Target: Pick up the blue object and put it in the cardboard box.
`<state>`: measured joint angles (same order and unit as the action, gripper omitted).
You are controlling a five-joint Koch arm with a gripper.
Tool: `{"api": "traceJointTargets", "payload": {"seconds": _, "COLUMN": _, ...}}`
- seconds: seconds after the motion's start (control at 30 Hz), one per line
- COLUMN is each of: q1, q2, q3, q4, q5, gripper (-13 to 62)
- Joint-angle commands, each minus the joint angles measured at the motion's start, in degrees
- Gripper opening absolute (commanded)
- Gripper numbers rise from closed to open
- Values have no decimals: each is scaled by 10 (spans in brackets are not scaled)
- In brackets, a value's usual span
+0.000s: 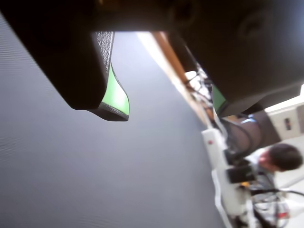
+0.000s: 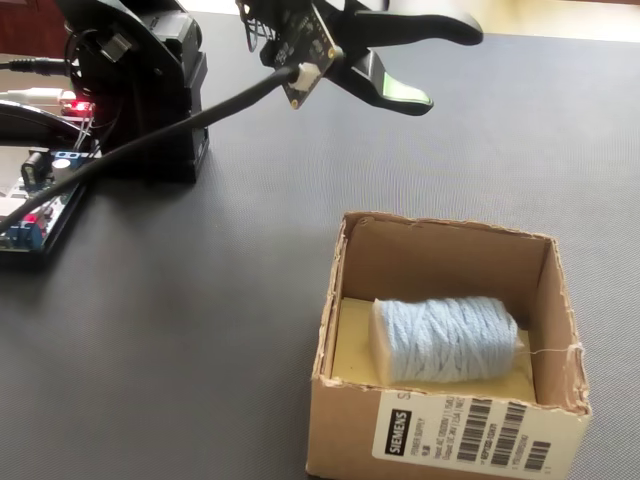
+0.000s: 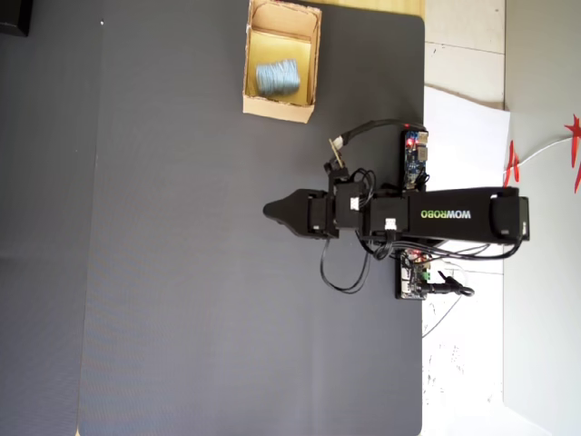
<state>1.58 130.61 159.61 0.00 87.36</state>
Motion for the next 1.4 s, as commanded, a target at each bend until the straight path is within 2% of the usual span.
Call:
{"api": "traceJointTargets", "payload": {"seconds": 0.0, "q1": 9, "q2": 52, "q3": -2, "q4": -50, "q5": 13, "gripper": 349}}
{"api": "traceJointTargets", "payload": {"seconds": 0.6, "q1": 39, "q2": 51, "q3": 191, "q4": -68, "q5": 17, "gripper": 349}}
{"api": "traceJointTargets", "payload": {"seconds": 1.0, "q1": 46, "q2": 49, "q3": 191, "q4": 25, "q5": 15, "gripper": 352}}
{"api": "traceJointTargets", "payload": {"seconds": 1.37, "q1": 46, "q2": 50, "q3": 191, "q4": 25, "q5": 15, "gripper": 347}}
